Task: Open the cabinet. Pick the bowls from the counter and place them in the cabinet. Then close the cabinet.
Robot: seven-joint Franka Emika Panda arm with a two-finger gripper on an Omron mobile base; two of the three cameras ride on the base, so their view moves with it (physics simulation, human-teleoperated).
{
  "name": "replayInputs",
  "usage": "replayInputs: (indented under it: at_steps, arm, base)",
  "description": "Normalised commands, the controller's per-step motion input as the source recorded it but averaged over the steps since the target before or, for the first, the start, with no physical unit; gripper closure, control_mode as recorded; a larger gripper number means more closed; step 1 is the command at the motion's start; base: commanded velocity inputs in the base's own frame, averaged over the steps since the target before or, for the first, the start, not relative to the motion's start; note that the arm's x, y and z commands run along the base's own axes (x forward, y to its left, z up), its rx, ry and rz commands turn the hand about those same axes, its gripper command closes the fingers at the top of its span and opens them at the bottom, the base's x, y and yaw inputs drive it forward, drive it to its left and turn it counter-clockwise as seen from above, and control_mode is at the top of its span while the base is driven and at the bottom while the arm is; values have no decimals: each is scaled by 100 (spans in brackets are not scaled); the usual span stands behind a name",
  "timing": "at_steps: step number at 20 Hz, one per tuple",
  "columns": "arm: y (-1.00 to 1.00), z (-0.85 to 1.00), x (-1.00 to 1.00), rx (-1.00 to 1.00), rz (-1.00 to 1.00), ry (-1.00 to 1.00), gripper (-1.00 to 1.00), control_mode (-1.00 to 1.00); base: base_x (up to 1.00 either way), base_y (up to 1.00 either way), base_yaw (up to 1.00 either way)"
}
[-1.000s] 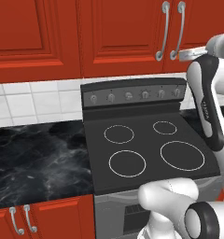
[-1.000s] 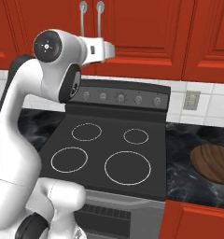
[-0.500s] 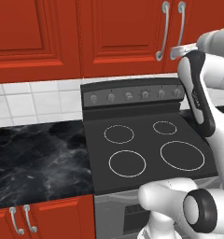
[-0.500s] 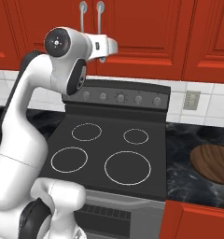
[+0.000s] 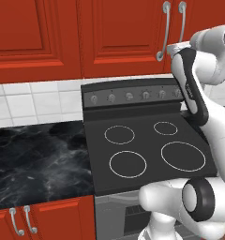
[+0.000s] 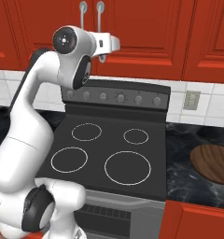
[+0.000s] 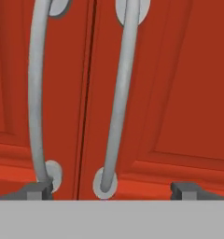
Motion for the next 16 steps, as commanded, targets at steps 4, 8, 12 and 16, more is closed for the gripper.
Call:
replayInputs:
  at_steps: [4,8,12,16]
  arm:
    - [0,0,41,0,0,-3,-100,-100]
    - [0,-3,52,0,0,-2,-100,-100]
    - [-9,-10,54,3,4,0,-100,-100]
    - [-3,-13,51,4,3,-1,-100,-100]
  base:
    - [0,0,0]
    - [0,0,0]
    - [0,0,0]
    - [0,0,0]
